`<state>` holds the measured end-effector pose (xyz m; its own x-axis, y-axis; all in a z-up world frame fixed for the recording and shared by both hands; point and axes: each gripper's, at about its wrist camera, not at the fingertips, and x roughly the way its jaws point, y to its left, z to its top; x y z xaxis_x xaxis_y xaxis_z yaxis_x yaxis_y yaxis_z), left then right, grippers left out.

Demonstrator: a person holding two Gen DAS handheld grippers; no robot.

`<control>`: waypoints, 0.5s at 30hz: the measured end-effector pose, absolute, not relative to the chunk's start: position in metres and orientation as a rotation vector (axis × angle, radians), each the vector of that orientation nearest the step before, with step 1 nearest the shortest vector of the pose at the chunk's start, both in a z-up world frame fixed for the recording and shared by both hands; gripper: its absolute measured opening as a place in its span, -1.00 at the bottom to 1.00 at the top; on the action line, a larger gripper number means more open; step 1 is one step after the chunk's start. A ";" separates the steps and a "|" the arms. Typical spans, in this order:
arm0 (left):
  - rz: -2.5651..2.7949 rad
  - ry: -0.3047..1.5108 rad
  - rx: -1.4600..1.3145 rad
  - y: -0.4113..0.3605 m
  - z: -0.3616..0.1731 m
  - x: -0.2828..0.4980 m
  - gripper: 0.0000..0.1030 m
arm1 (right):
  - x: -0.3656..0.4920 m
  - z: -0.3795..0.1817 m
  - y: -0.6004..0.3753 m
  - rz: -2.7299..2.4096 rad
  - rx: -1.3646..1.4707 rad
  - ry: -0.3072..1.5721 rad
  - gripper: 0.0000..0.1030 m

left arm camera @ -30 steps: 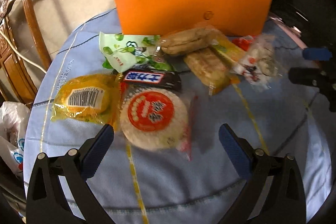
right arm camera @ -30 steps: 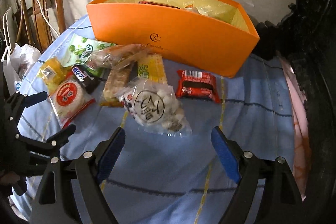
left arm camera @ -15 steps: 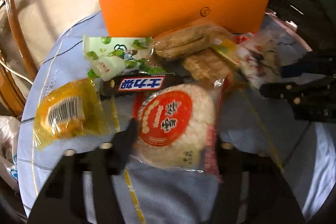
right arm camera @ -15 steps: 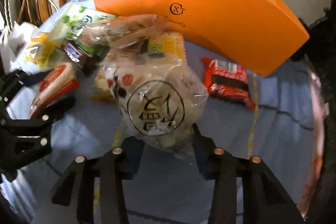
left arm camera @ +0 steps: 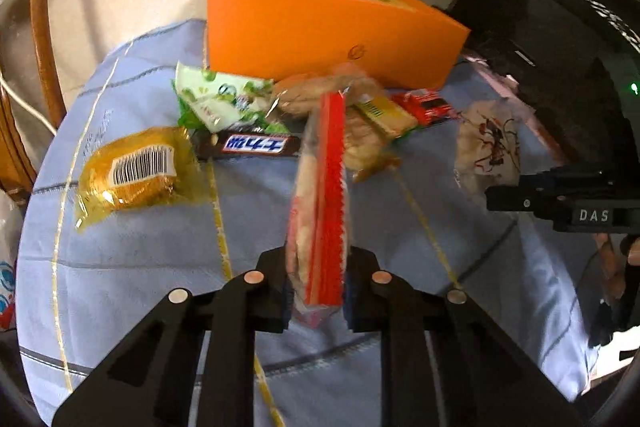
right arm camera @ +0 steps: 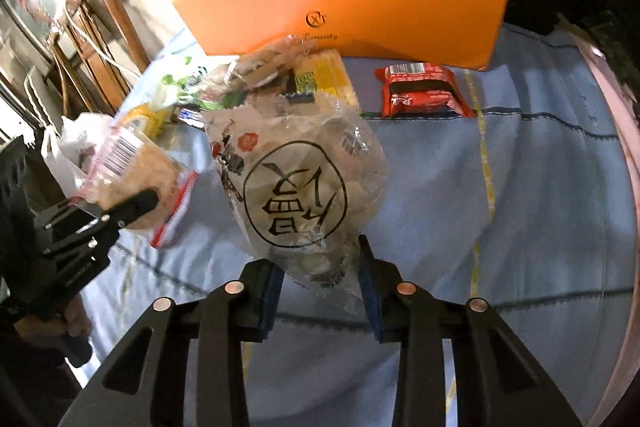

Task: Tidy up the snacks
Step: 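Grasp the round rice cracker with the left tool while the right tool grasps the clear printed bag, then carry the rice cracker and clear printed bag over the orange box and release both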

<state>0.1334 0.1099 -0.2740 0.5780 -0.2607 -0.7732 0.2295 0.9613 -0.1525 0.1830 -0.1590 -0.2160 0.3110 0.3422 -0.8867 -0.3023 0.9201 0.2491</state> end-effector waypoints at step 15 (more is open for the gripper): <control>-0.272 0.918 0.032 0.099 -0.258 0.130 -0.64 | 0.165 -0.176 -0.178 0.414 0.111 1.107 -0.32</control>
